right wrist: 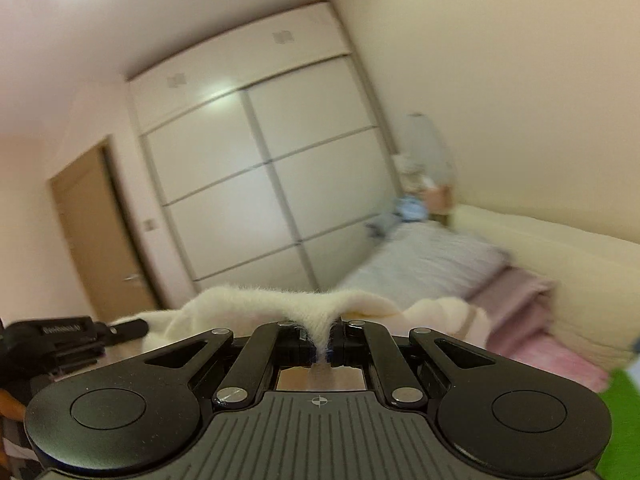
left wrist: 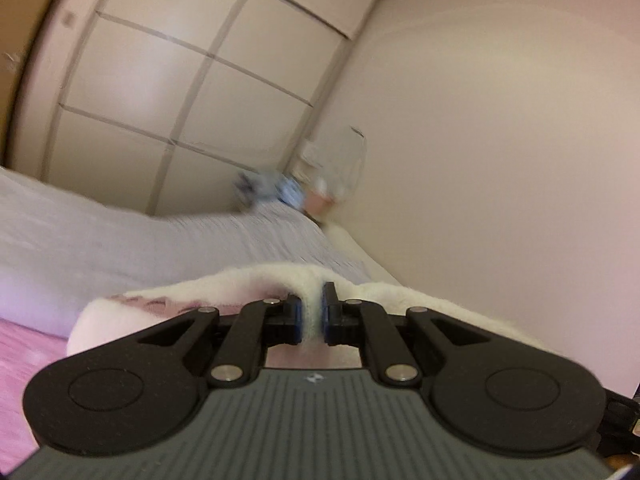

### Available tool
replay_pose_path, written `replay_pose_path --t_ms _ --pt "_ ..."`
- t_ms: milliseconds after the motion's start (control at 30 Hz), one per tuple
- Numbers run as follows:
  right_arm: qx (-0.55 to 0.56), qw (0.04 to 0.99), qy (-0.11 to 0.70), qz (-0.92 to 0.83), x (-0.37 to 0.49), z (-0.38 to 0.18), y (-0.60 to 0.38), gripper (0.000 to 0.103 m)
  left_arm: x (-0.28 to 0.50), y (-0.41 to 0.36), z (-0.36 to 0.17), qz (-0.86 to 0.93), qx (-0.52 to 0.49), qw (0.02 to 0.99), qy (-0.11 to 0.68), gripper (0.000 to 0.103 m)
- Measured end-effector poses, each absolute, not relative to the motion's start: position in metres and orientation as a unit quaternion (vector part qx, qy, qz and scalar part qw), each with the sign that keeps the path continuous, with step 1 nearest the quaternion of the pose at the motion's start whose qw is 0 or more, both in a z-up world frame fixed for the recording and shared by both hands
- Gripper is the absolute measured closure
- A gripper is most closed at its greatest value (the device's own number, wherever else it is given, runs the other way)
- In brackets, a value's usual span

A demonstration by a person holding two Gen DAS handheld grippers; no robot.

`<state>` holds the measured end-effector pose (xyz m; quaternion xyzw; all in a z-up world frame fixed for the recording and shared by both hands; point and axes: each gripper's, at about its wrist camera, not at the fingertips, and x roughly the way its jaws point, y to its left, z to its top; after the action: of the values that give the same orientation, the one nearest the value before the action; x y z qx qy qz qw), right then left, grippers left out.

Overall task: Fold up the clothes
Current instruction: 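Lift the cream garment with both grippers and drop it on the bed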

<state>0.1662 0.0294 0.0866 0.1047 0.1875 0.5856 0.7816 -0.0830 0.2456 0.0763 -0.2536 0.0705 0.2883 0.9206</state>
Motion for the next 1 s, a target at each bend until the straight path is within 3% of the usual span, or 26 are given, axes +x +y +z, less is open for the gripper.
replay_pose_path --t_ms 100,167,233,267,300,467,700,1000 --pt "0.081 0.750 0.219 0.619 0.120 0.083 0.067 0.099 -0.151 0.257 0.090 0.330 -0.237 0.911 0.071 0.097" --pt "0.021 0.722 0.255 0.643 0.084 0.070 0.098 0.096 -0.187 0.268 0.079 0.368 -0.246 0.890 0.113 0.095" --pt "-0.075 0.694 0.295 0.653 0.045 0.049 0.132 0.072 -0.218 0.279 0.057 0.406 -0.264 0.857 0.175 0.090" --pt "-0.113 0.685 0.301 0.653 0.027 0.038 0.140 0.054 -0.230 0.283 0.039 0.422 -0.278 0.836 0.215 0.090" --pt "-0.143 0.681 0.299 0.653 0.009 0.025 0.145 0.047 -0.241 0.287 0.021 0.436 -0.292 0.812 0.255 0.090" --pt "-0.260 0.642 0.321 0.645 -0.060 -0.027 0.143 0.045 -0.308 0.265 -0.045 0.475 -0.302 0.749 0.351 0.090" --pt "-0.289 0.614 0.374 0.632 -0.086 -0.059 0.120 0.045 -0.374 0.201 -0.070 0.487 -0.338 0.720 0.361 0.089" --pt "-0.313 0.595 0.363 0.645 -0.108 -0.060 0.055 0.045 -0.395 0.129 -0.085 0.499 -0.339 0.712 0.359 0.087"
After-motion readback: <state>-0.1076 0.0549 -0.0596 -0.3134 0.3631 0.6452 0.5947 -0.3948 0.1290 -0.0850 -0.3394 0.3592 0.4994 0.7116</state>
